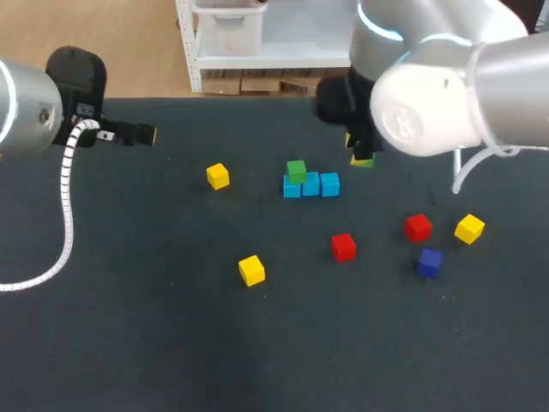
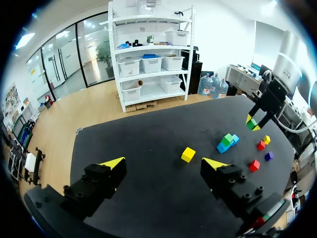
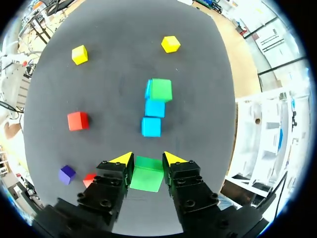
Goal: Place the blue cubes, place green cubes on the blue cubes, place the yellow cubes on the green cubes, then place the red cubes on the yellow cubes, and place purple cube on the red cubes.
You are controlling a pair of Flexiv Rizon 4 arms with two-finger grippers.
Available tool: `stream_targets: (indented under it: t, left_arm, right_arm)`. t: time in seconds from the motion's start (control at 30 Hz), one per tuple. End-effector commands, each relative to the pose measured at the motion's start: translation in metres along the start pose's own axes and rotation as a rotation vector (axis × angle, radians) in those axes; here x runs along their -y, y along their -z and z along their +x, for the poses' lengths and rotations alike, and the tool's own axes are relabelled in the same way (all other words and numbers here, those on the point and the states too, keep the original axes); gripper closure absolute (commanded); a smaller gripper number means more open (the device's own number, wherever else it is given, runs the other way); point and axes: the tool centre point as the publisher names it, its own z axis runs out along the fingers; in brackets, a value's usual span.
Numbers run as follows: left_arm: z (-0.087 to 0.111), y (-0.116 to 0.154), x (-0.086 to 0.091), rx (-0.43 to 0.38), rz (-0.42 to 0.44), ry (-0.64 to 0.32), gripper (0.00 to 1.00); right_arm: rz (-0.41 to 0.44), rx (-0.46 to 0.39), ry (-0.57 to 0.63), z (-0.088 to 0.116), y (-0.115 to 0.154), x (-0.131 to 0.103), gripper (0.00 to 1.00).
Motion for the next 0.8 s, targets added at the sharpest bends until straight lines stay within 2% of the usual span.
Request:
stream_targets:
  t: [0.03, 0.33, 0.8]
  left_arm:
    - [0.000, 0.000, -0.001, 0.000, 0.005, -0.001, 0.00]
    - [0.000, 0.000, -0.001, 0.000, 0.005, -0.001, 0.00]
    - [0.000, 0.000, -0.001, 0.000, 0.005, -0.001, 0.00]
  right_arm:
    - [-0.050, -0.019, 0.012, -0.018, -0.006, 0.011, 1.00]
    - [-0.073, -0.068, 0.060, -0.040, -0.021, 0.004, 1.00]
    - [-0.143, -0.048, 0.036, -0.045, -0.032, -0.004, 1.00]
